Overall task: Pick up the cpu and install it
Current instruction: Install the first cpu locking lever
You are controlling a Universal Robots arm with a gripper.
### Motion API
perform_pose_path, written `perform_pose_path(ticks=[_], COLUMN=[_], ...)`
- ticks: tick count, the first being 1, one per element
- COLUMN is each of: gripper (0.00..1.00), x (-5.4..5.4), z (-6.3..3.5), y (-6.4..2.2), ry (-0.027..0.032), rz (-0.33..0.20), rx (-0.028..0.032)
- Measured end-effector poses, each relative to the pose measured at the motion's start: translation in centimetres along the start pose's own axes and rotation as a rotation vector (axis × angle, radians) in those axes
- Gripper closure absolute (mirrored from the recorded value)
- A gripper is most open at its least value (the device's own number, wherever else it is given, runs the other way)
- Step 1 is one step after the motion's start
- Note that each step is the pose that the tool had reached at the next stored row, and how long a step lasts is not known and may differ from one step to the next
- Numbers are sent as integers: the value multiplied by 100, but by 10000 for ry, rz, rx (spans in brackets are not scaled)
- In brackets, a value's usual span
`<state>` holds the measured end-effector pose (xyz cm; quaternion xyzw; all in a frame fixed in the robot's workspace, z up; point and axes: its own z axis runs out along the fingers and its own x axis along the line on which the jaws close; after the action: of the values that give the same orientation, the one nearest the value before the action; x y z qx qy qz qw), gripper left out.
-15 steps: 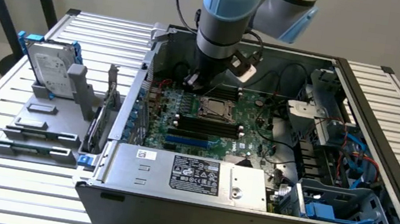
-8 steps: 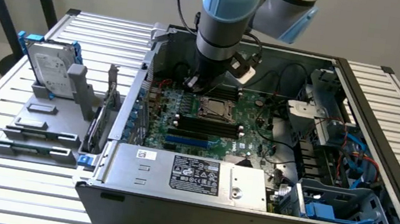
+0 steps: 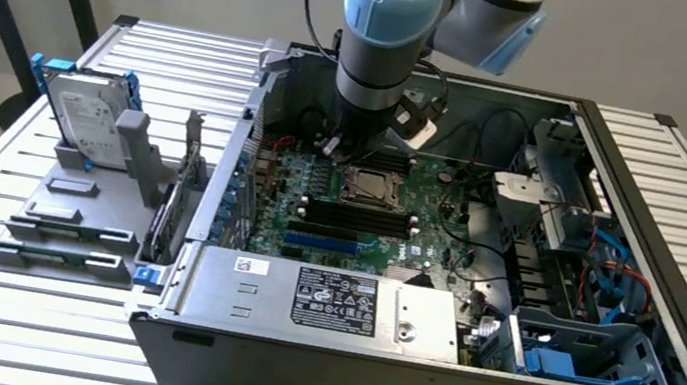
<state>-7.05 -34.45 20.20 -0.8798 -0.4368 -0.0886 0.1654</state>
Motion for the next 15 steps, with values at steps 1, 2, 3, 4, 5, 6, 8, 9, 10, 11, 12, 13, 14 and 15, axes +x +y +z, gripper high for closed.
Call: perform_pose_path(ticks=[1,2,3,4,5,6,8,9,10,11,12,13,14,15], gripper=[89,89,89,89,89,89,89,89,89,89,89,89,89,89], x=[0,1,3,7,12,17,28,34,39,43,47,51,55,60], z=[9,17,24,30,36,40,46,49,51,54,56,58,61,65], y=[2,5,8,12,16,22,33,37,41,45,49,52,56,60], ry=[0,0,0,-5,-8,-11,-25,-35,-46,-59,-72,-84,-98,-110], rz=[-4,-6,-8,-7,-7,-7,-8,-8,-8,-9,-9,-9,-9,-9], rx=[-11,-19,-24,-28,-31,-34,-44,-52,-60,-70,-80,-89,-99,-108])
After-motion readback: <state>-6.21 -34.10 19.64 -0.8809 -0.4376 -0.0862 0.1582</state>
